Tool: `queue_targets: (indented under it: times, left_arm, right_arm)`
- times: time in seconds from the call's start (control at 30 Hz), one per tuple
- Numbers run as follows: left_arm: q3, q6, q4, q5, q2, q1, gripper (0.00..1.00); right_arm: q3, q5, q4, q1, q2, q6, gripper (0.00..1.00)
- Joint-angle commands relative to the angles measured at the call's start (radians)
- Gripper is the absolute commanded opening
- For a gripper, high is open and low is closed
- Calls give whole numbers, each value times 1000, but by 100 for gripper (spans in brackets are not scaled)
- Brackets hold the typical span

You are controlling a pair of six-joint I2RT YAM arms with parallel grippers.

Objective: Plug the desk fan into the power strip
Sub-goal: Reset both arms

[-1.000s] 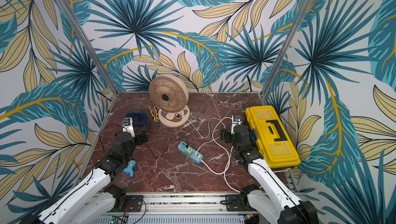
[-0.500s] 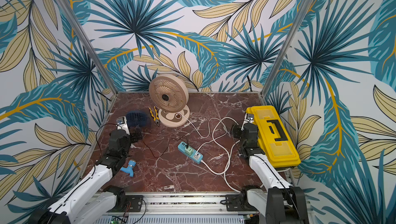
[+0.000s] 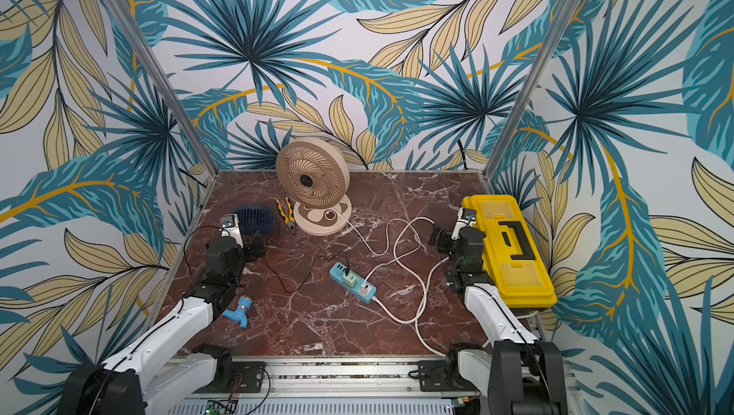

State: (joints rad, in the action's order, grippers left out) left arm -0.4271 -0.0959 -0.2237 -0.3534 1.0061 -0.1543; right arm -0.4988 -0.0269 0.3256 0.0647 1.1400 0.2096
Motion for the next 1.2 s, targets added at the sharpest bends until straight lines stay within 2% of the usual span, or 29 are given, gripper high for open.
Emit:
queue_targets:
  times: [0.0,0.17,0.33,0.5,0.67,0.87,1.17]
  left_arm:
    - [19,28,-83,25,24,35,100]
    - [28,-8,-156,120,94,115,100]
    - [70,21,-308,218,177,160,100]
    - [68,38,-433,240,279,163,100]
    - [85,93,-597,328,379,164,100]
    - [131,139,-693,428,392,159,100]
    - [164,228,-800,501,452,117,100]
  right_arm:
    - [2,74,38,-9,22,4,99]
    - [1,23,70,-62,65,-66,99]
    - [28,-5,155,-73,114,-94,100]
    - [34,-39,213,-77,173,-100,100]
    - [78,-81,299,-78,187,-119,100]
    - [111,-118,350,-81,170,-124,100]
    - [147,-154,472,-89,195,-167,100]
